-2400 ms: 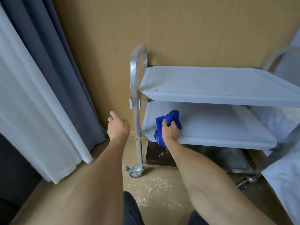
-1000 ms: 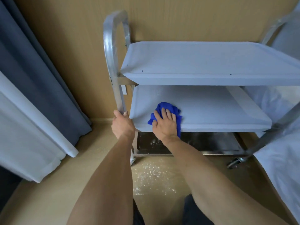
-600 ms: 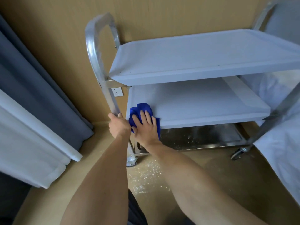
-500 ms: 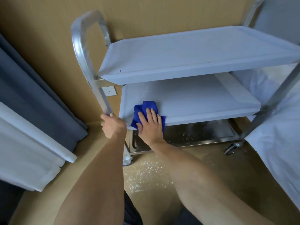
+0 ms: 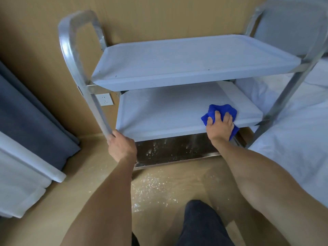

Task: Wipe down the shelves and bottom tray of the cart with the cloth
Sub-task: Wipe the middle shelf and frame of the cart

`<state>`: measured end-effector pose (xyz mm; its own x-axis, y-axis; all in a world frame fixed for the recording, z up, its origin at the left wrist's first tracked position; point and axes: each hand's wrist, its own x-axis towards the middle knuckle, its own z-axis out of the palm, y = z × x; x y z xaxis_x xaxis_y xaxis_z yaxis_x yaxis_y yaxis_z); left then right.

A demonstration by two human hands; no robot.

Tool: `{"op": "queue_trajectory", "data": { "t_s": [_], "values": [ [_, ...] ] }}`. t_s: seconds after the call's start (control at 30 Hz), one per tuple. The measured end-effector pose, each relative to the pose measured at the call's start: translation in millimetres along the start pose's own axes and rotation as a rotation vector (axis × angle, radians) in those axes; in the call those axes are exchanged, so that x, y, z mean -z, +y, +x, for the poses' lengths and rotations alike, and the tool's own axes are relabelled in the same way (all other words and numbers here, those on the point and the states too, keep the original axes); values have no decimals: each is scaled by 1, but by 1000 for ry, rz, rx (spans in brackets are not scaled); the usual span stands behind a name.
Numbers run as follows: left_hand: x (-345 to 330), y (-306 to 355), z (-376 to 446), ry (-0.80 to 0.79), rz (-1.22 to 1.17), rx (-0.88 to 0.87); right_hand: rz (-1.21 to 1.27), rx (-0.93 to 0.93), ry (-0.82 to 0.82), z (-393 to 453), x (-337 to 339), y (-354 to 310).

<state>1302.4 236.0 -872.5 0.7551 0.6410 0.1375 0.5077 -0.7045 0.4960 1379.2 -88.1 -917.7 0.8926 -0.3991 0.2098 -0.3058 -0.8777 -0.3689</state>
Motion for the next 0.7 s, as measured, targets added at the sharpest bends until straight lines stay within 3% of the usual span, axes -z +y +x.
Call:
{"op": "queue_trajectory", "data": {
  "t_s": [0.07,0.2,0.4,0.57,0.7],
  "values": [
    [-8,6,-5,-53,97,-157,-35,-37,-6,-5,-1,-23],
    [-29,49,-26,-185,200,-399,-59,238,-34,-40,-14,-80],
    [-55,100,-35,-269,206,-408,-77,433,-56,-32,-14,-75],
    [-73,138,-40,-274,206,-416,-46,227,38,23,-6,3],
    [-89,161,-59,-301,185,-538,-55,-68,90,80,20,95]
  ]
}}
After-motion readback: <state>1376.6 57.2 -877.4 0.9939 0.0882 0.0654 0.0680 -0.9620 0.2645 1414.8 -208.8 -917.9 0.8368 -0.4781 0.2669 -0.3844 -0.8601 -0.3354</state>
